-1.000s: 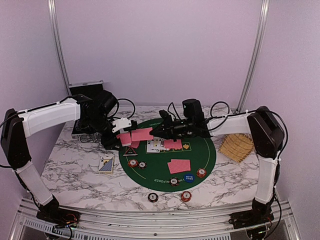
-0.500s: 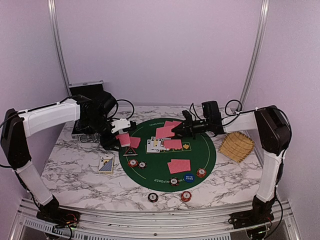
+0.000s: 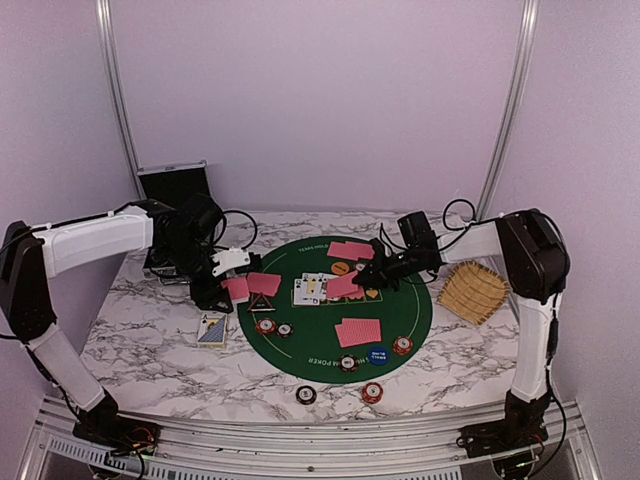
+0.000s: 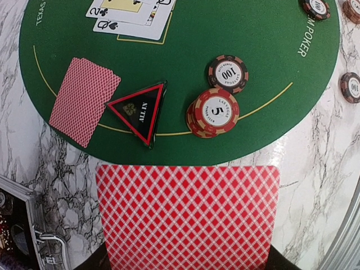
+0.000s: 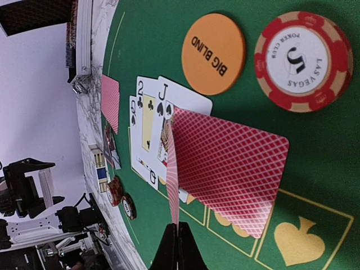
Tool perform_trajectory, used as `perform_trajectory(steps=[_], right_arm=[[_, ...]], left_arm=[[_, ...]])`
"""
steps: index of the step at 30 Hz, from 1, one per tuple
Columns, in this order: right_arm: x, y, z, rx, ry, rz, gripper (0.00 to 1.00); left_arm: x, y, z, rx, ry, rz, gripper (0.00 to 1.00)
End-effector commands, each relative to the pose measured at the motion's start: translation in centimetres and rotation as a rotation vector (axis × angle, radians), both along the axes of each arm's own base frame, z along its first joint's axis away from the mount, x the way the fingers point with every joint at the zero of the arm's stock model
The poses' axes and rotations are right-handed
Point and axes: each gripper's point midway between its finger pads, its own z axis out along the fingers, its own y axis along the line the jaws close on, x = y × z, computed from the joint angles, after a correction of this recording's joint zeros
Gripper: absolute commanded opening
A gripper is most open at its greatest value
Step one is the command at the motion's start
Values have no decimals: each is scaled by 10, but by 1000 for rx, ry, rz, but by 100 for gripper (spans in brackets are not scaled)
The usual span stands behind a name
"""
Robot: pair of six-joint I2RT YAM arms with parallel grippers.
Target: Distribute texas hold em gaming equipment
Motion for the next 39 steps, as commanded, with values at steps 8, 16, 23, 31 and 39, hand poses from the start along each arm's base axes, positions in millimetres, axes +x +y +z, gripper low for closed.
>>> perform_trajectory(steps=[8, 16, 23, 31, 39], right_arm=[[4, -29, -28, -241, -43, -3, 0], [-1, -38, -36, -307, -44, 2, 14], [1, -39, -16, -308, -84, -17, 43], [0, -40, 14, -306, -135, -42, 70], [-5, -41, 38, -283, -174, -65, 79]], left_arm=[[2, 72, -5, 49, -39, 154, 0], [0, 125, -23, 106, -43, 283, 0], [-4, 143, -49, 137, -56, 326, 0], [6, 143, -67, 118, -65, 385, 0], [4, 150, -90, 128, -57, 413, 0]])
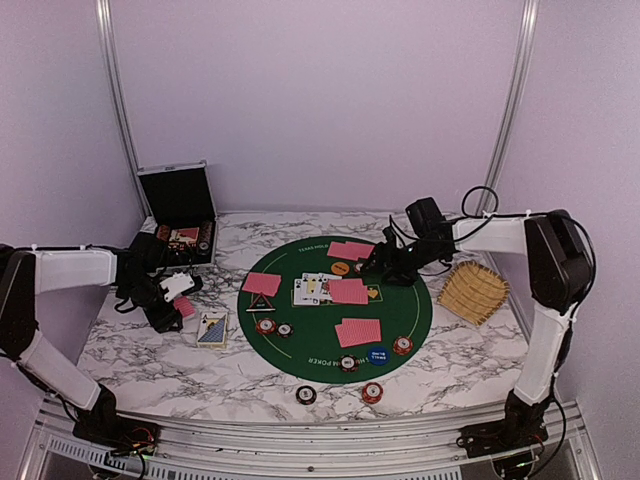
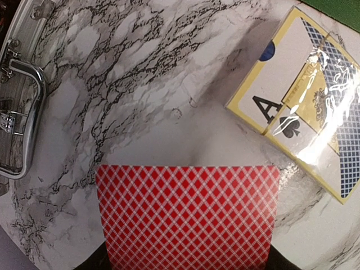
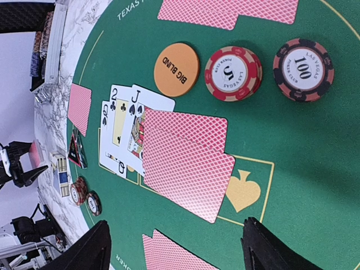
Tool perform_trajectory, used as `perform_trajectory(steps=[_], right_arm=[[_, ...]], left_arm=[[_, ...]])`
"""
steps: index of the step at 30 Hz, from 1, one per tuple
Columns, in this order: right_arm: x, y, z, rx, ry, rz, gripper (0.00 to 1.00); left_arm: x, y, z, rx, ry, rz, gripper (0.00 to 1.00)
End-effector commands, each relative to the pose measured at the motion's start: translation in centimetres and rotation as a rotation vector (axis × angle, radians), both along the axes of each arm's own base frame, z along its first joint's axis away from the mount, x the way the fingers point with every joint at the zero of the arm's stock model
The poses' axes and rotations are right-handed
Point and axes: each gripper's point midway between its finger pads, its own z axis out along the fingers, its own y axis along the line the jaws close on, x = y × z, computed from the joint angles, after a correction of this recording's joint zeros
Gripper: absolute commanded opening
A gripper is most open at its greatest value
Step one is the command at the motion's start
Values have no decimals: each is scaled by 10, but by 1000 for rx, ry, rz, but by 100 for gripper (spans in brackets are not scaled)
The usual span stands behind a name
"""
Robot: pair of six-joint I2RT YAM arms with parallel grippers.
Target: Distribute texas hold em gaming equipment
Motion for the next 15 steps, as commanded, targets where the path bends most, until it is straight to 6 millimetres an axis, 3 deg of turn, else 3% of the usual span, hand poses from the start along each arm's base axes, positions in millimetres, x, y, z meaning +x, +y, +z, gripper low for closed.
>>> perform_trajectory(steps=[1, 2, 10, 12, 15], right_arm=[[-2, 0, 20, 6, -37, -14, 80], [-3, 0, 22, 5, -41, -15, 81], [-5, -1, 25, -5, -48, -19, 82], [-5, -2, 26, -4, -50, -20, 83], [-4, -1, 32, -2, -58, -19, 83]], left_arm=[[4, 5, -12, -3, -13, 31, 0], [4, 5, -13, -2, -9, 32, 1], [-3, 1, -16, -20, 17, 13, 59], [-8, 1, -18, -19, 37, 2, 67], [-14, 1, -20, -20, 65, -8, 71]])
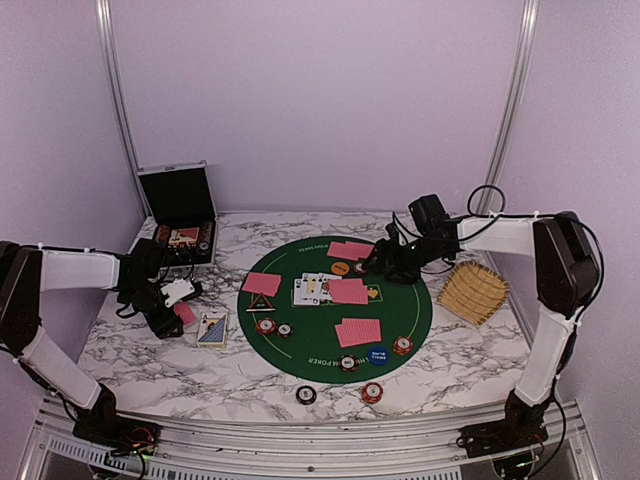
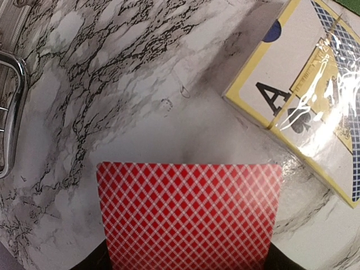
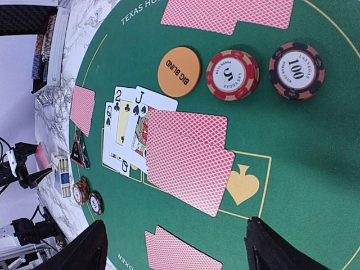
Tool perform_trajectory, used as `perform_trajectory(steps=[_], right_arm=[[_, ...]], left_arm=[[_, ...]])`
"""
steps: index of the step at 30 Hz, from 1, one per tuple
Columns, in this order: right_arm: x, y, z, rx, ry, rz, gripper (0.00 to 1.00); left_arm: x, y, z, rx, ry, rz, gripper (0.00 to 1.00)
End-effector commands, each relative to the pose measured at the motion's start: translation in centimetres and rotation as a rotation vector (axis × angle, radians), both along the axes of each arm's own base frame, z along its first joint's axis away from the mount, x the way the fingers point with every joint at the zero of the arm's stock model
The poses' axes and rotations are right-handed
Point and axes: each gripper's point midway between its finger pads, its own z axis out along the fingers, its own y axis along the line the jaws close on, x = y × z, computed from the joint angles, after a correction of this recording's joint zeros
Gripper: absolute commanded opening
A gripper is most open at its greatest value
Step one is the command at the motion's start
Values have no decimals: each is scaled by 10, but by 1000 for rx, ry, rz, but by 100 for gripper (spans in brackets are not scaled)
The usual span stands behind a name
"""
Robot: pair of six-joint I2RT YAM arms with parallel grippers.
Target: Distribute texas hold em gaming equipment
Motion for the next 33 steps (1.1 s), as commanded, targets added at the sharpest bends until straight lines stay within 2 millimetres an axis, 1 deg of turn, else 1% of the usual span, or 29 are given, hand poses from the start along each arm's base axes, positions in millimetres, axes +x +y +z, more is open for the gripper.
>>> perform_trajectory(steps=[1, 7, 8, 10, 11, 12, 14, 19, 20, 22, 27, 30, 33], right_arm=[[1, 1, 22, 5, -41, -7, 83], [2, 2, 32, 15, -53, -3, 83], [2, 2, 33, 17, -55, -2, 83], [1, 2, 35, 18, -59, 0, 84], [1, 1, 36, 17, -63, 0, 84], [0, 1, 37, 16, -64, 1, 84], [0, 0, 37, 9, -69, -2, 86], [0, -3, 40, -6, -81, -5, 91], [0, -4, 41, -9, -85, -6, 93], [0, -6, 41, -20, -95, -11, 99], [5, -14, 42, -65, -132, -36, 99], [9, -24, 45, -115, -175, -65, 99], [13, -36, 51, -164, -231, -104, 99]], left_arm=[[-11, -2, -5, -18, 48, -22, 72], [-14, -2, -4, -17, 73, -25, 75], [-14, -2, -4, -15, 73, -24, 80], [-11, -2, 0, -14, 64, -23, 82], [-9, -2, 2, -14, 57, -21, 85], [-8, -2, 3, -14, 53, -20, 93], [-4, -2, 7, -12, 40, -14, 99], [8, -3, 17, -16, 3, 8, 99], [10, -3, 20, -19, -4, 12, 99], [17, -6, 31, -37, -34, 22, 99], [41, -15, 69, -110, -141, 75, 99], [59, -21, 93, -184, -216, 122, 99], [72, -26, 109, -251, -264, 168, 99]])
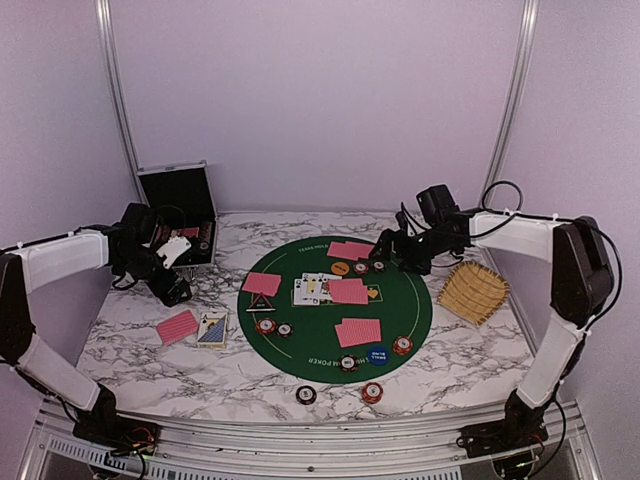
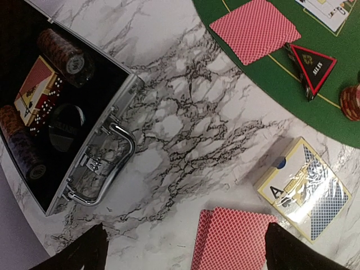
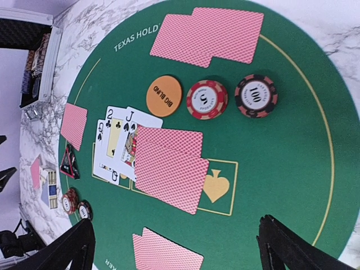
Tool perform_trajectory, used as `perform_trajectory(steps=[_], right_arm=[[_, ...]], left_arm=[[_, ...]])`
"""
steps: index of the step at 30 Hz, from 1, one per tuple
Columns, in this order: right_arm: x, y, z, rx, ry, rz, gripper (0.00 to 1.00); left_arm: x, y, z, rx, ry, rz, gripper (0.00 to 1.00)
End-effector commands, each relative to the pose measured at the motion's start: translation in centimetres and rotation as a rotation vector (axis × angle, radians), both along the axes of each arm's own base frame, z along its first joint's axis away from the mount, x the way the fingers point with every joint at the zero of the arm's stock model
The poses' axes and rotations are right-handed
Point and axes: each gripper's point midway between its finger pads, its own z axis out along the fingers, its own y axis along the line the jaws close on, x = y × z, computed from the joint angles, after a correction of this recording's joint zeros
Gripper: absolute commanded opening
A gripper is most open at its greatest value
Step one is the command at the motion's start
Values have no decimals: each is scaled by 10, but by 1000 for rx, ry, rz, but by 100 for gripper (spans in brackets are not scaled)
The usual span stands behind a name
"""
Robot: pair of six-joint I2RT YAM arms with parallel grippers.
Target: Distribute texas hold em gaming equipment
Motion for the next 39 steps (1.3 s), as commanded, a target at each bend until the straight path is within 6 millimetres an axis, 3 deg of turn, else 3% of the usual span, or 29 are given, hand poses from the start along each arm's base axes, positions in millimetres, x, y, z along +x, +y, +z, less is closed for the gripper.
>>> perform_trajectory(steps=[1, 8, 13, 20, 28, 29, 39], right_arm=[[8, -20, 24, -85, -134, -61, 99], [17, -71, 40, -190, -268, -257, 99], [16, -126, 53, -290, -409, -472, 99], [-1, -200, 59, -525, -599, -749, 99], [-10, -238, 32, -728, -570, -828, 99], [-13, -241, 30, -736, -588, -840, 99], [-44, -277, 57, -693, -822, -1009, 99]], left_arm=[[24, -10, 37, -140, -103, 82, 99], [48, -1, 57, -248, -245, 192, 99], [61, 19, 65, -341, -338, 285, 99], [66, 39, 55, -395, -426, 342, 99], [59, 42, 27, -421, -467, 363, 99], [59, 51, 23, -423, -476, 391, 99], [60, 63, 22, -462, -608, 435, 99]])
